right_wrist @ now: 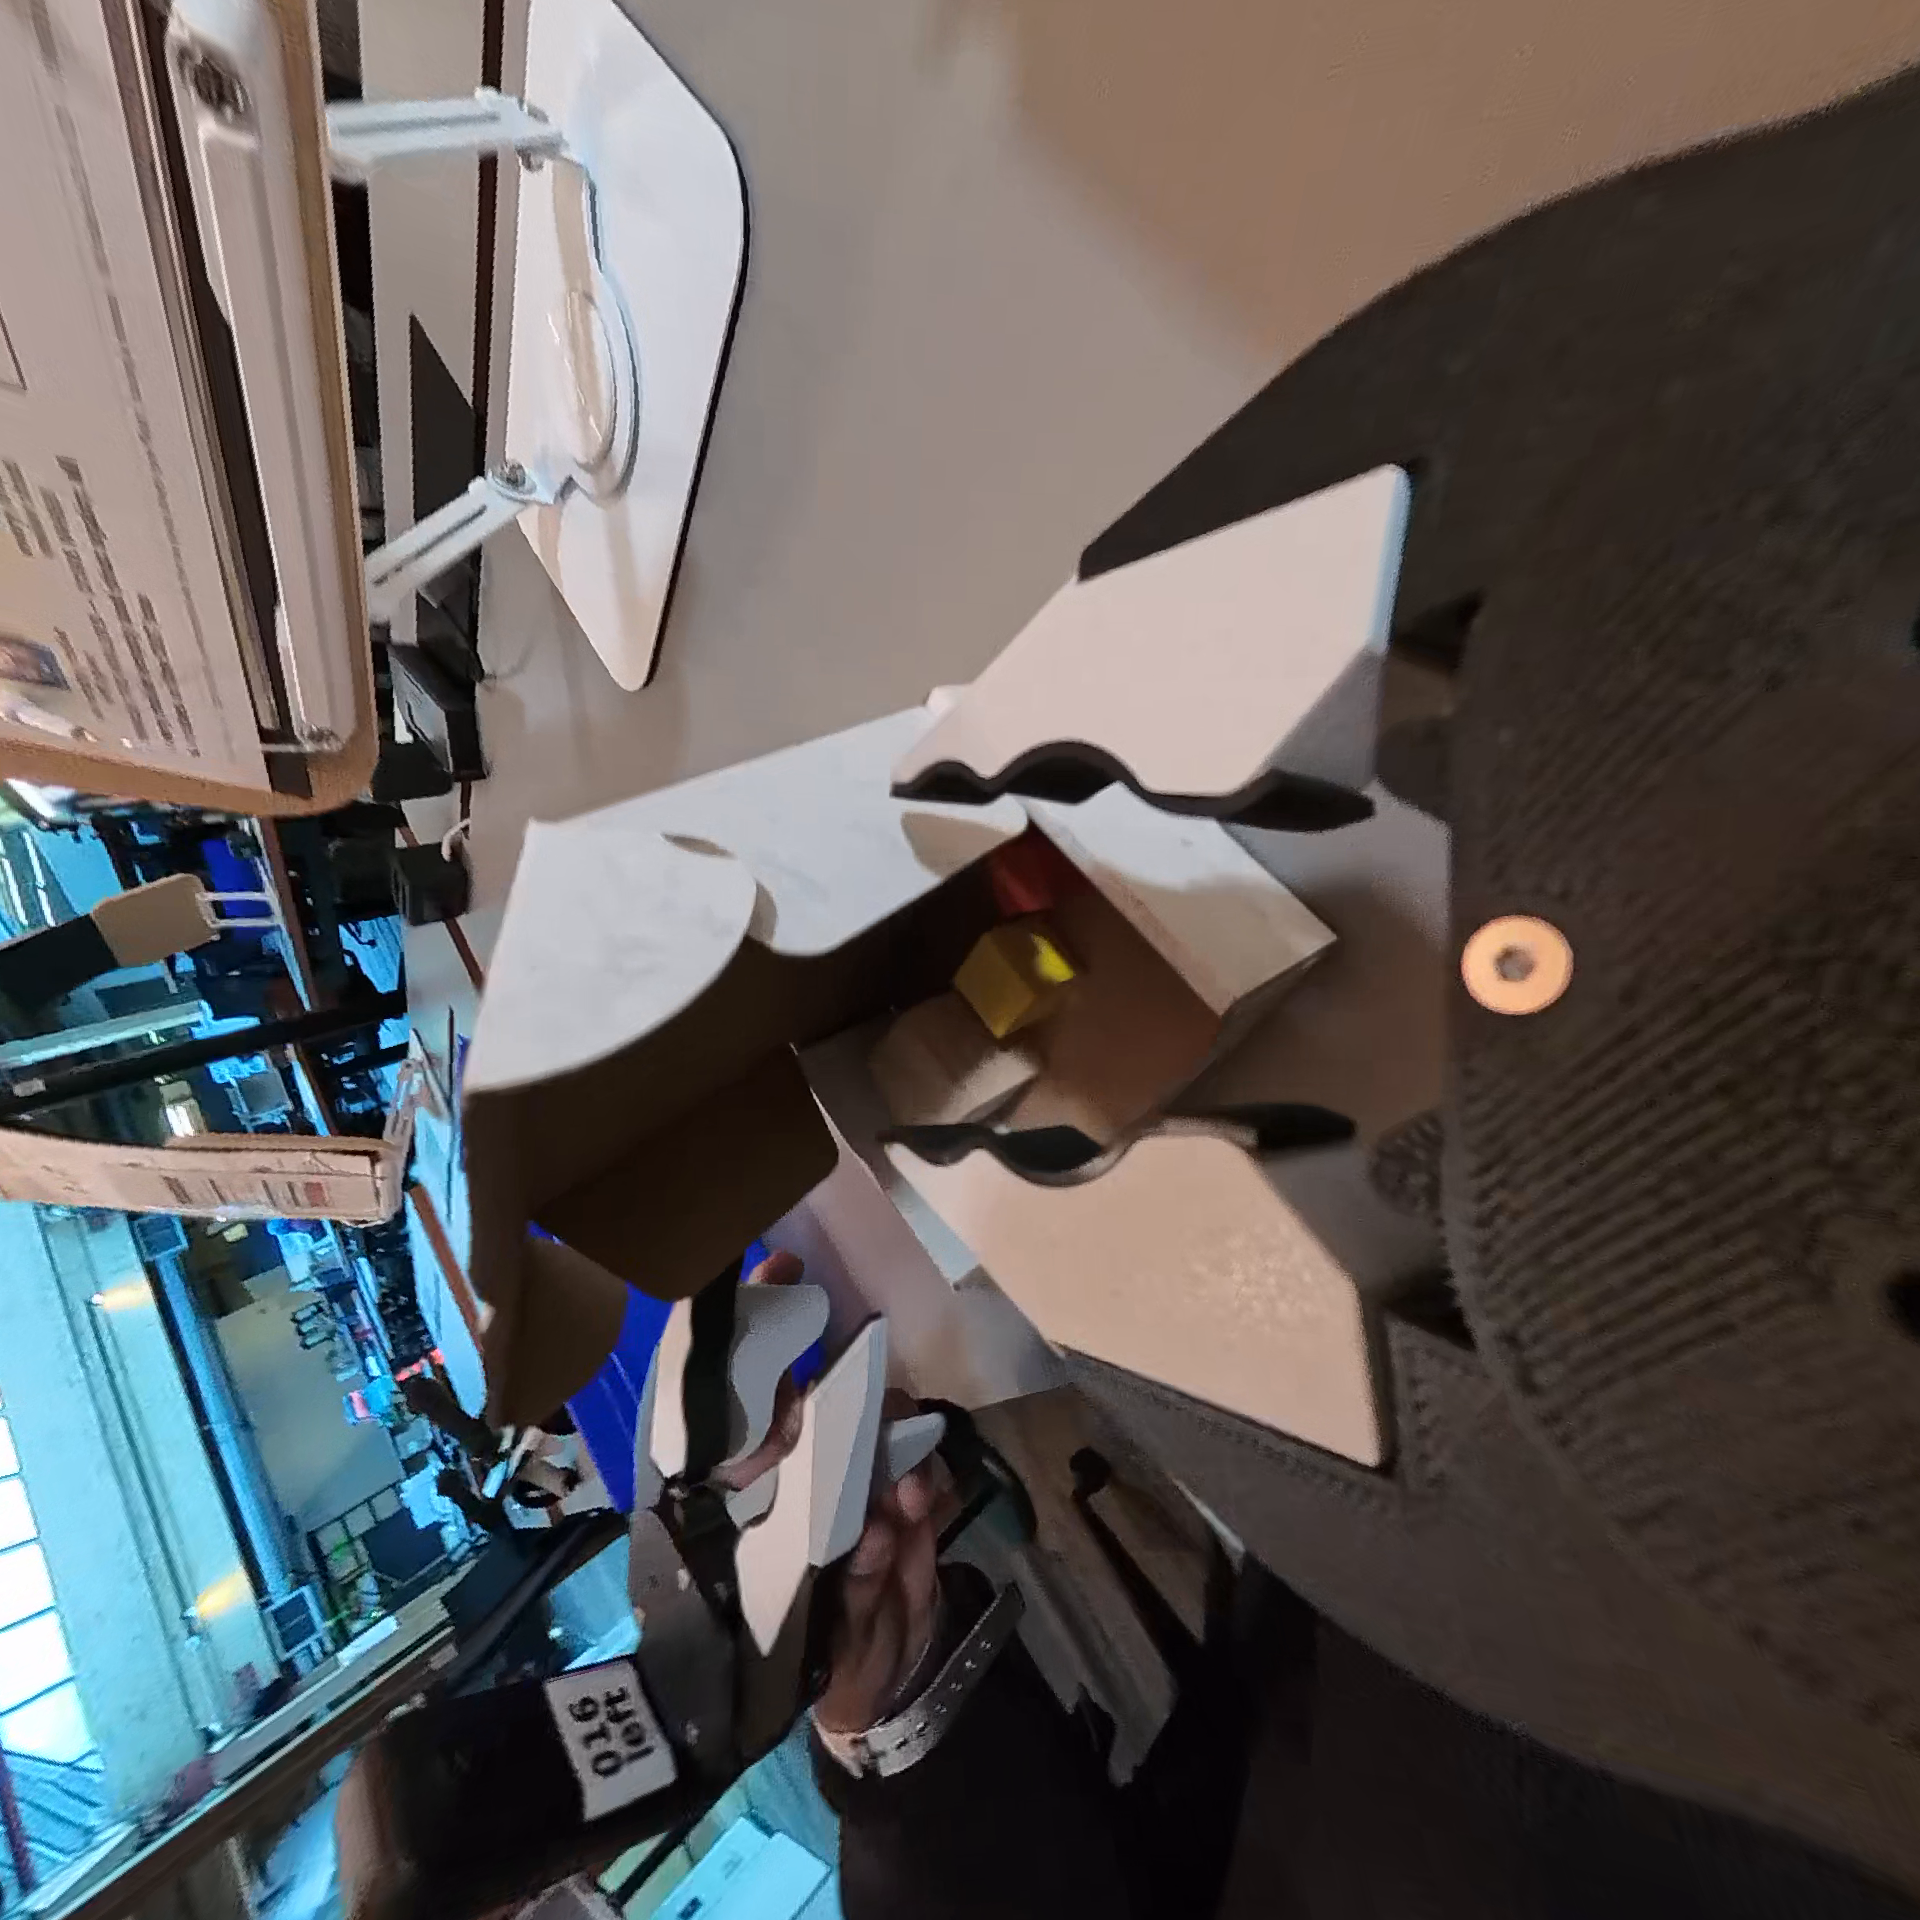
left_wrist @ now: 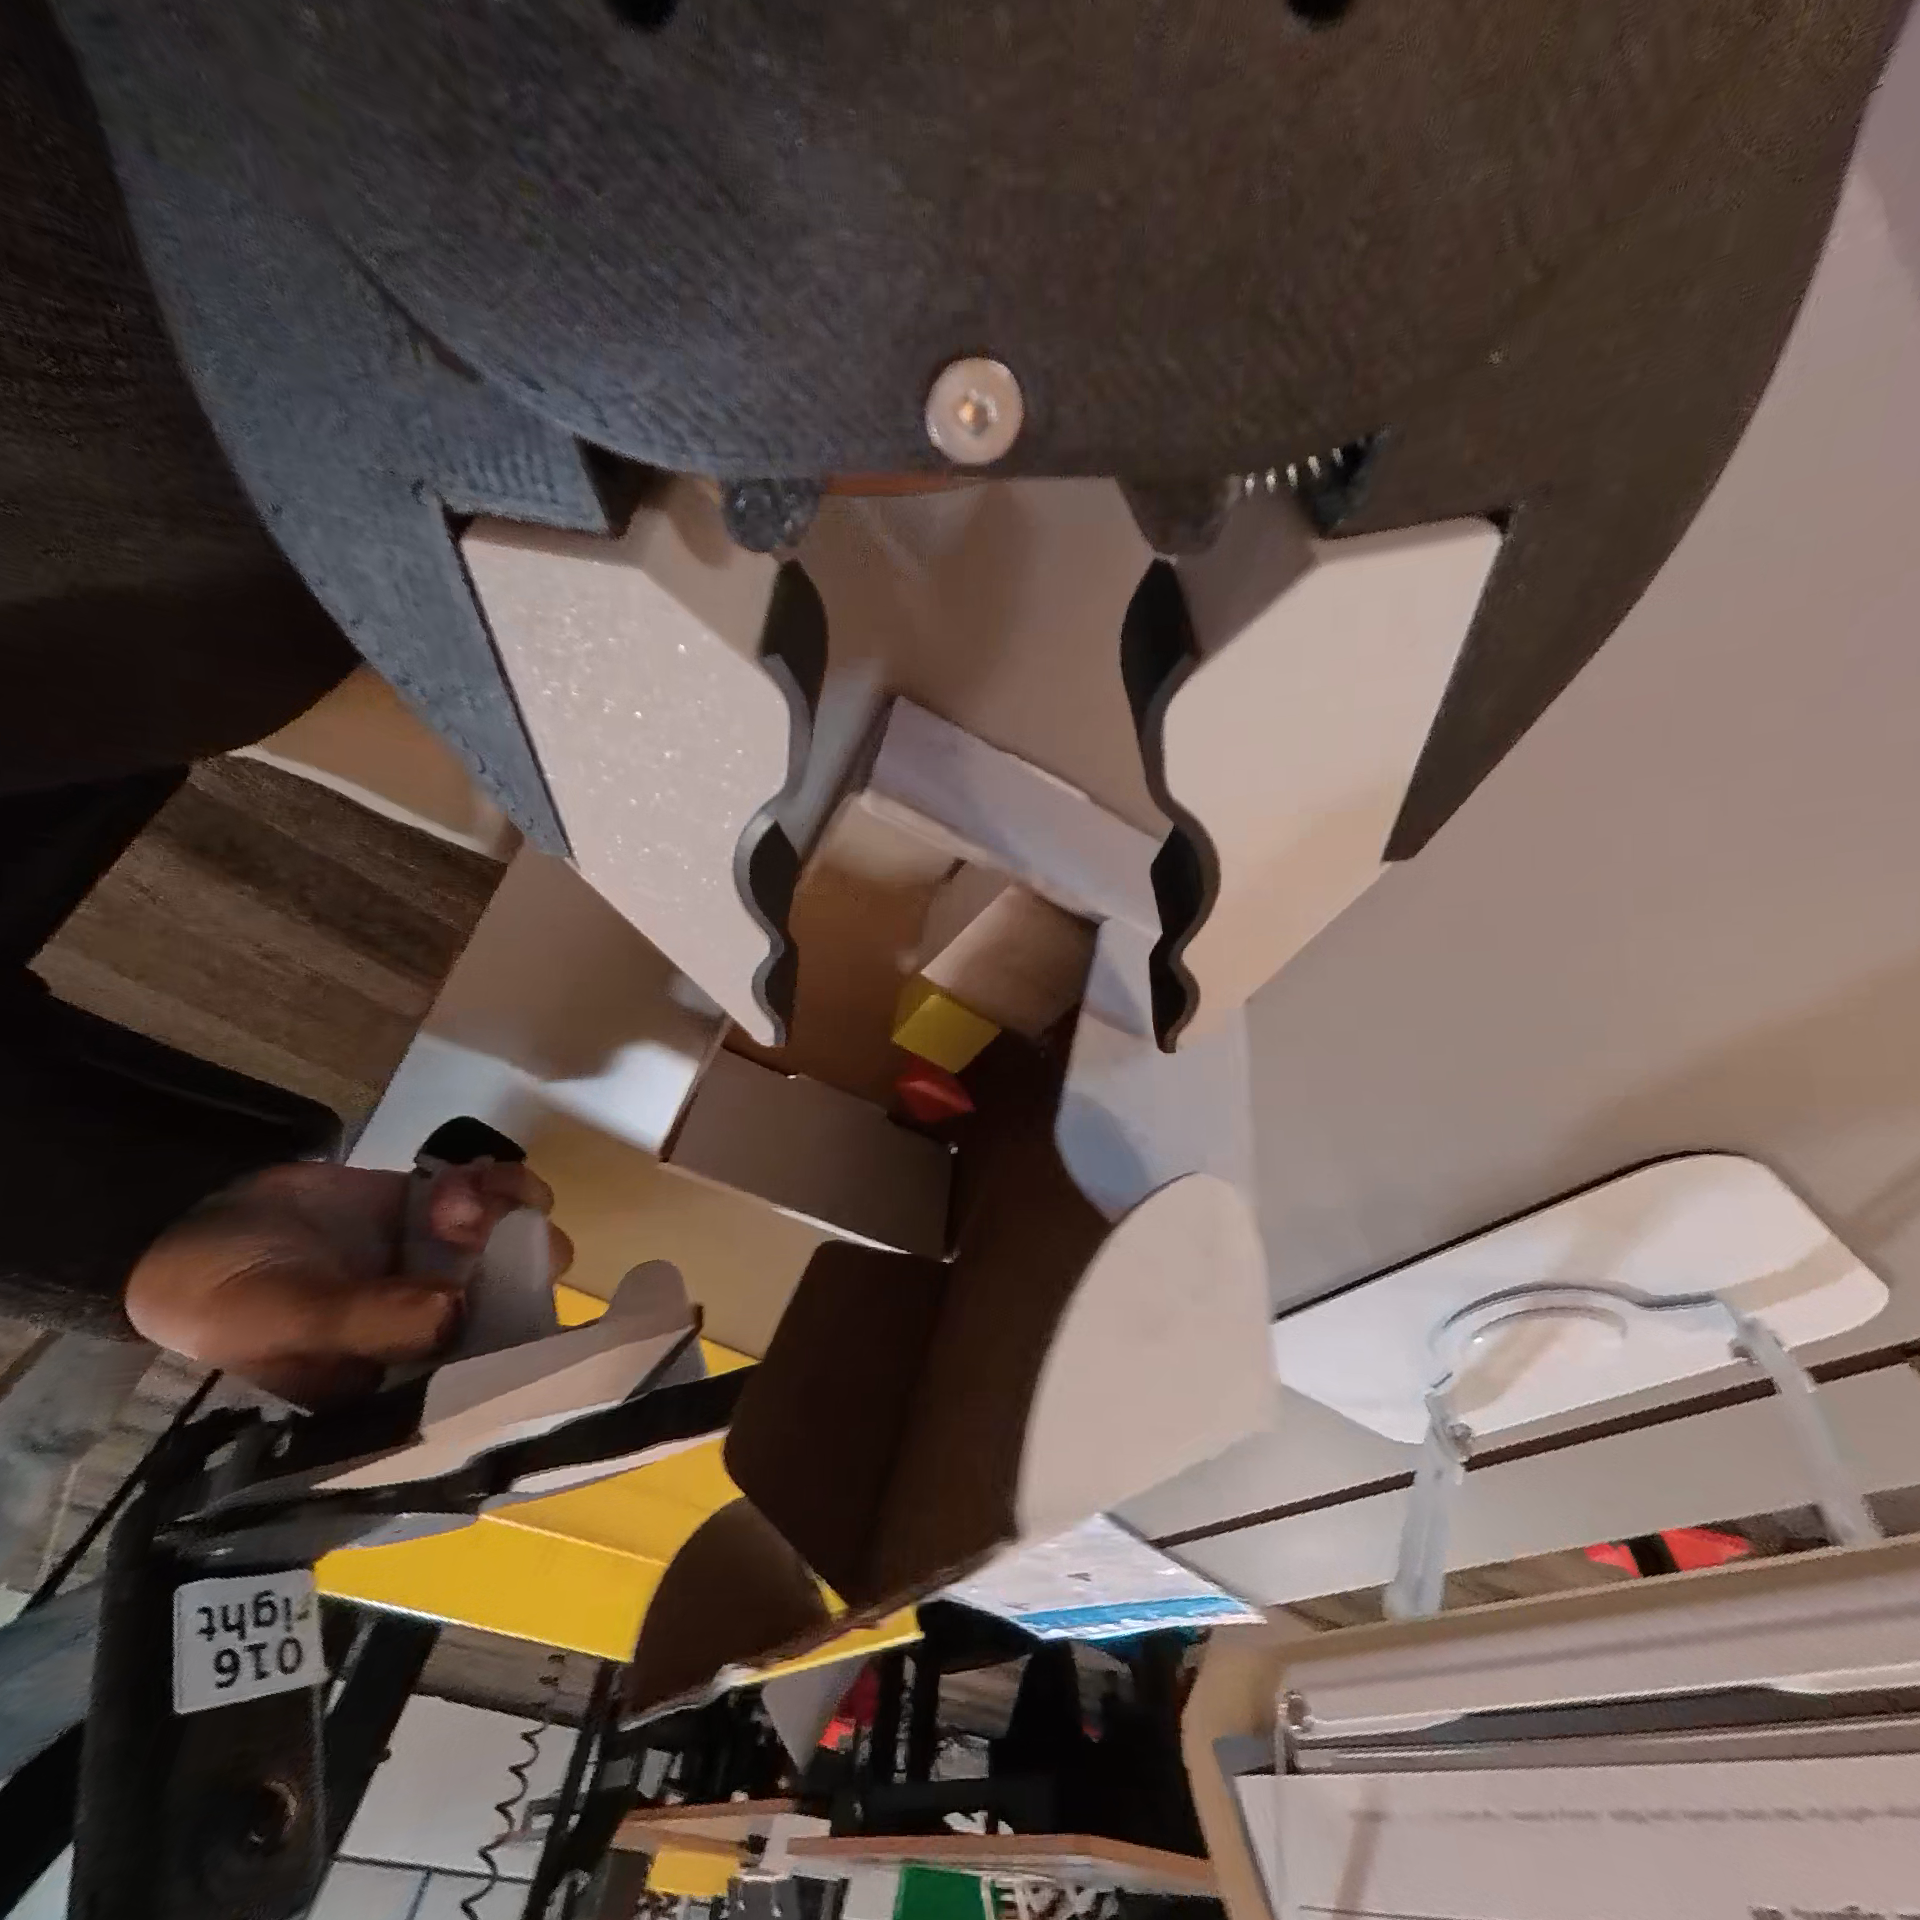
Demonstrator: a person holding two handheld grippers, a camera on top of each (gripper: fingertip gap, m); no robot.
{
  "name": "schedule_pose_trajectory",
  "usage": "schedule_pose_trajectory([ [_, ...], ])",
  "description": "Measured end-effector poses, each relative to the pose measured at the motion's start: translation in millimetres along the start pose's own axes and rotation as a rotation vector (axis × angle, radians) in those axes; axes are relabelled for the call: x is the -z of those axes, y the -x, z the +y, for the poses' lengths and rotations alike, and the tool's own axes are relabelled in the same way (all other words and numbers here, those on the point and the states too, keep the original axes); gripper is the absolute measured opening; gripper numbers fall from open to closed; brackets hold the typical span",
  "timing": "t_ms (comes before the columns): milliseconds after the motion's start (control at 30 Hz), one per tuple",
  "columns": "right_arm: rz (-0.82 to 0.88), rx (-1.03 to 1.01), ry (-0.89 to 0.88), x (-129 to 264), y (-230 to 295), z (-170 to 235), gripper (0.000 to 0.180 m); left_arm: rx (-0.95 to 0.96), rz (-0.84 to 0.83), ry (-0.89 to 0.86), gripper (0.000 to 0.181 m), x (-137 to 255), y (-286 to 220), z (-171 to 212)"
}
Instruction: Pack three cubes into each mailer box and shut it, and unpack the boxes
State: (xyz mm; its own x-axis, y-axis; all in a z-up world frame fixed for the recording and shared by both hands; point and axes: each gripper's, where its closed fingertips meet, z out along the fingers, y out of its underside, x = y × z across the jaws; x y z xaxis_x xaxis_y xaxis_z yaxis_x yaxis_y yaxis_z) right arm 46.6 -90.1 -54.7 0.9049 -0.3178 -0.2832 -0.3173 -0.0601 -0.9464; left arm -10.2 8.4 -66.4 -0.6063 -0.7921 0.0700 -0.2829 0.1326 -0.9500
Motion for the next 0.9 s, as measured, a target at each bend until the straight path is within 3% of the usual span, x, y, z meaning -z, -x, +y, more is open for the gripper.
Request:
schedule_pose_trajectory([
  [267, 0.004, 0.119, 0.084, -7, 14, 15, 0.066, -0.056, -0.001, 0.03, 0.072, -8, -15, 9],
  [633, -0.054, 0.065, 0.138, 8, 14, 21, 0.069, -0.079, 0.011, 0.135, 0.081, 4, -15, 34],
  [900, 0.068, 0.303, 0.114, 22, 10, 9, 0.063, -0.14, -0.179, -0.093, 0.066, 30, 0, -7],
])
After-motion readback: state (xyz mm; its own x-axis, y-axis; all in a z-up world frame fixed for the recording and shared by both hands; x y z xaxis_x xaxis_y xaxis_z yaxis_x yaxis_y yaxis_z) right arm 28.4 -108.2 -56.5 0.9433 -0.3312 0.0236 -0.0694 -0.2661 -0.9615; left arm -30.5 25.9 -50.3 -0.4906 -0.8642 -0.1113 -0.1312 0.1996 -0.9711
